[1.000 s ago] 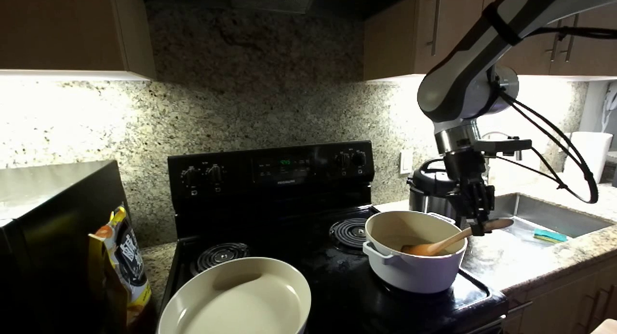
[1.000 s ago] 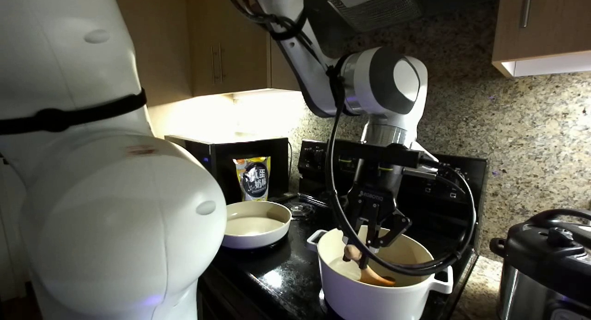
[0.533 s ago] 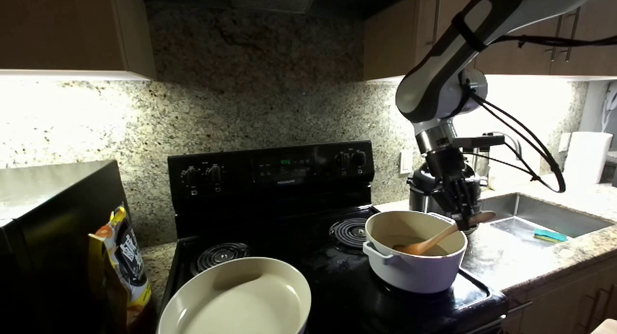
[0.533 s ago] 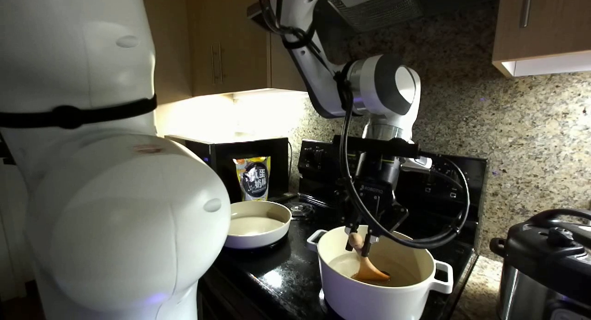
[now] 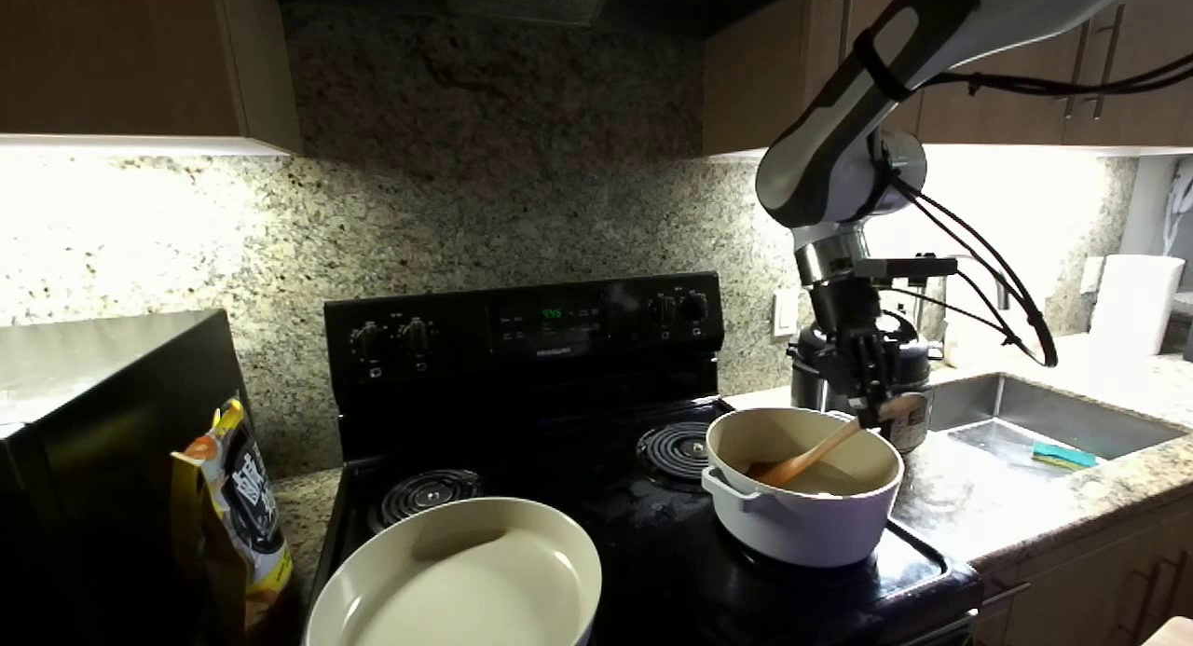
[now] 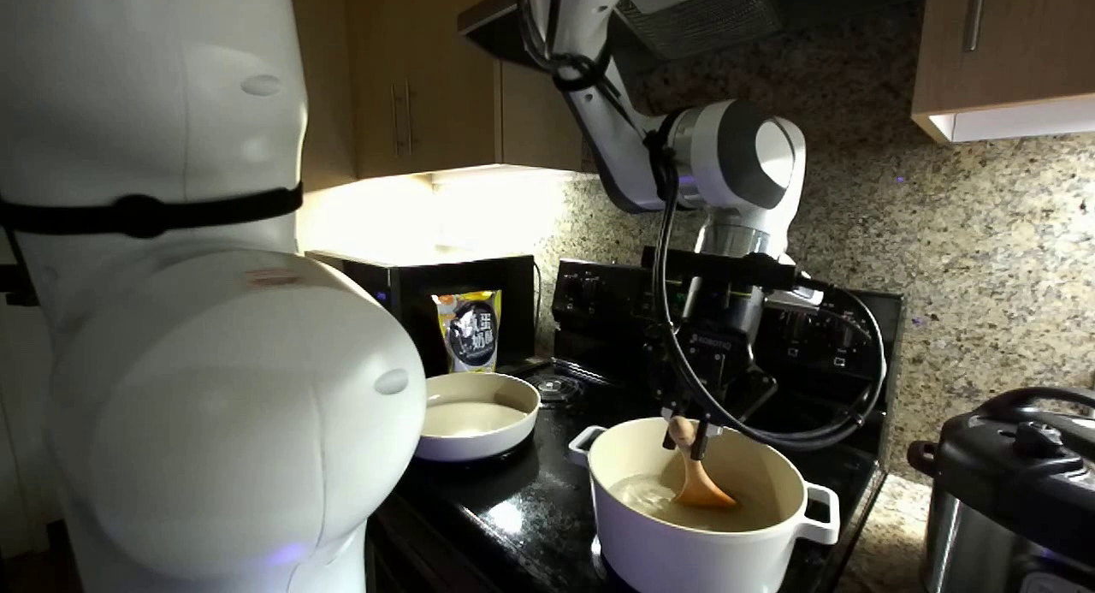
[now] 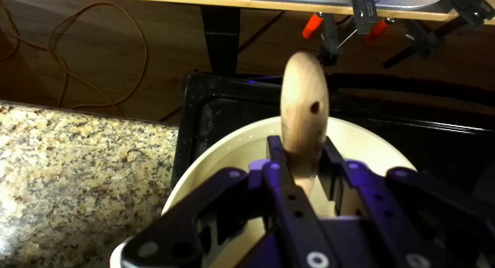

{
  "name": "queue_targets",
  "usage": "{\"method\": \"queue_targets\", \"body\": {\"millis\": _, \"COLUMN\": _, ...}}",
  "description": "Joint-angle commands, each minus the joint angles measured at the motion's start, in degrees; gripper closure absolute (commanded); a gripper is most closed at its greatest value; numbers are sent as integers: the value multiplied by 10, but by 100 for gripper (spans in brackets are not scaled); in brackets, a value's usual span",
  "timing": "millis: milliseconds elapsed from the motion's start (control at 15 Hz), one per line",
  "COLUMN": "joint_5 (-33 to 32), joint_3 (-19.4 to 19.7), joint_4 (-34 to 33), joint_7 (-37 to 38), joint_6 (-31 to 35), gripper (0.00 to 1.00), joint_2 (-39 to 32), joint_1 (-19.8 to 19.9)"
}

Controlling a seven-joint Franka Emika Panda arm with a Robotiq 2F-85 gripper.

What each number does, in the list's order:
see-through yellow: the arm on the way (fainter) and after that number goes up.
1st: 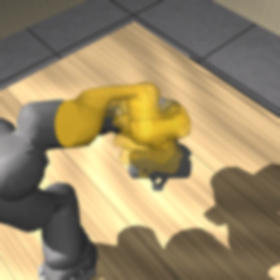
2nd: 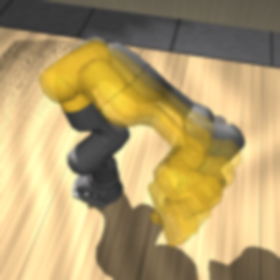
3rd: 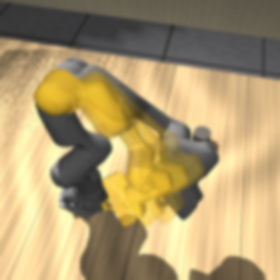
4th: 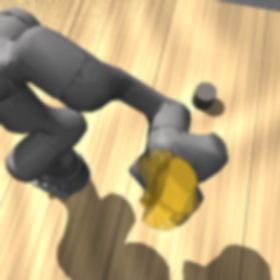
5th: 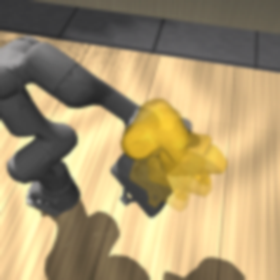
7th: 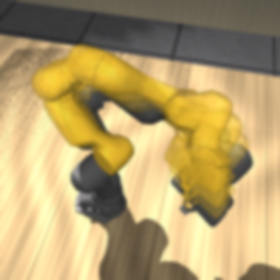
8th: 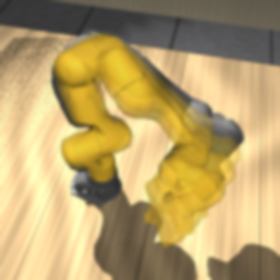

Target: Hold the wooden spoon and stir inside the pot.

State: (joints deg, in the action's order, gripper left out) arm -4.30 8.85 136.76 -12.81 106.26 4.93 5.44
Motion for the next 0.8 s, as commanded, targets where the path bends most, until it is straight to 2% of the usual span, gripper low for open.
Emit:
{"method": "queue_targets", "body": {"millis": 0, "joint_5": 5, "joint_3": 9, "joint_4": 1, "joint_7": -10, "joint_6": -1, "gripper": 92, "joint_2": -11, "joint_1": 19}}
{"method": "queue_targets", "body": {"millis": 400, "joint_5": -7, "joint_3": 30, "joint_4": 29, "joint_7": -14, "joint_6": -4, "gripper": 92, "joint_2": 9, "joint_1": 43}}
{"method": "queue_targets", "body": {"millis": 733, "joint_5": -18, "joint_3": 19, "joint_4": 48, "joint_7": -42, "joint_6": -15, "gripper": 92, "joint_2": 29, "joint_1": 31}}
